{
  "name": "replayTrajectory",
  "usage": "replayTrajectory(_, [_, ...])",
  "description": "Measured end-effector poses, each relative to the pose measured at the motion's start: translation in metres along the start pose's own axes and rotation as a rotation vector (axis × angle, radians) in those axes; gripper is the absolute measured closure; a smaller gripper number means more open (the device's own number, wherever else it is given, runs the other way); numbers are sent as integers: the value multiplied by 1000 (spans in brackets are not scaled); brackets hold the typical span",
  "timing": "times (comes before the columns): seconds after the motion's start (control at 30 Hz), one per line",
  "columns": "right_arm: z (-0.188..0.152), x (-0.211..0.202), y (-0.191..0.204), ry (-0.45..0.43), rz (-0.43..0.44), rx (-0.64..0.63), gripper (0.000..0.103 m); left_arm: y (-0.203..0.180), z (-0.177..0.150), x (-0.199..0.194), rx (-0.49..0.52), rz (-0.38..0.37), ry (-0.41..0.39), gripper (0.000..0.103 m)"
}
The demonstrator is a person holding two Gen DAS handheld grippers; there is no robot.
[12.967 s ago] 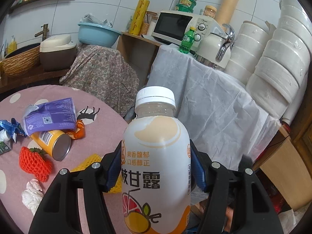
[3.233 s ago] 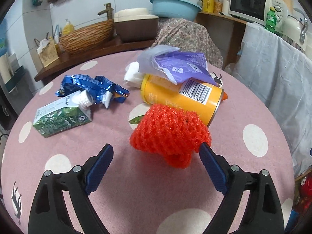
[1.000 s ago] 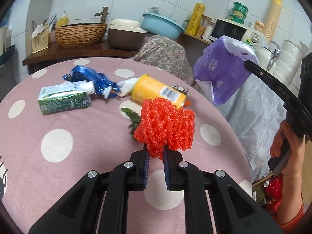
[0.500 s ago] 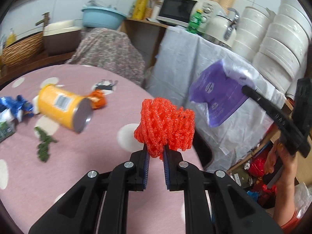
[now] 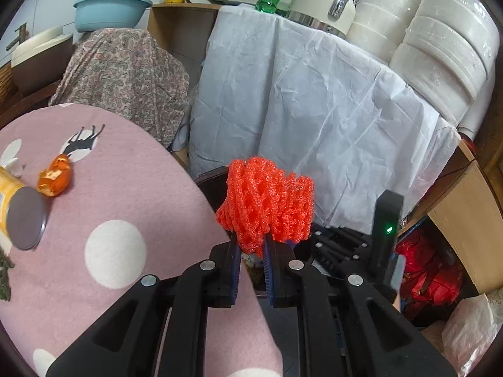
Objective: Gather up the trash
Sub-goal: 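Carry the orange net and purple bag to the brown bin and release both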
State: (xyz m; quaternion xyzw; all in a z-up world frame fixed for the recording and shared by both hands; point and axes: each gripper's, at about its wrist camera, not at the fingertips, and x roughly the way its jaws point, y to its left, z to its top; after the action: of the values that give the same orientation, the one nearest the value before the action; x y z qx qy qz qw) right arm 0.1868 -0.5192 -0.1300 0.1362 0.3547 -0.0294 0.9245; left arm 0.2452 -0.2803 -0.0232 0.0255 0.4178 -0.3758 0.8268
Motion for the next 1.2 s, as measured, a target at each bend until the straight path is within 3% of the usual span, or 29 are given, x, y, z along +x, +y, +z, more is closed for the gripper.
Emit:
replayTrajectory(0.2, [-23,36,-10,66,-3,44,95,-18,9,33,27,11,48,90])
replayTrajectory(0.3, [-31,48,-16,83,-24,74,82,-31,12,53,51,21,78,90])
replayTrajectory(0.47, [-40,38,-19,56,-35,98,51,-47,18,86,80,44,126,90])
replayTrajectory(0.67, [-52,-8,-20,-24,-131,72,33,-62,27,129,101,82,189,90])
replayTrajectory(0.77, [-65,-31,-26,-52,-183,78,29,-70,26,149,106,109,219,90])
replayTrajectory(1.03, [-92,-59,-51,-65,-211,173,29,-84,18,190,104,167,286,88])
replayTrajectory(1.13, [-95,-64,-52,-69,-221,184,28,-84,14,202,98,194,319,80])
replayTrajectory(1.2, [-97,-68,-53,-72,-227,186,26,-84,13,203,100,204,324,65])
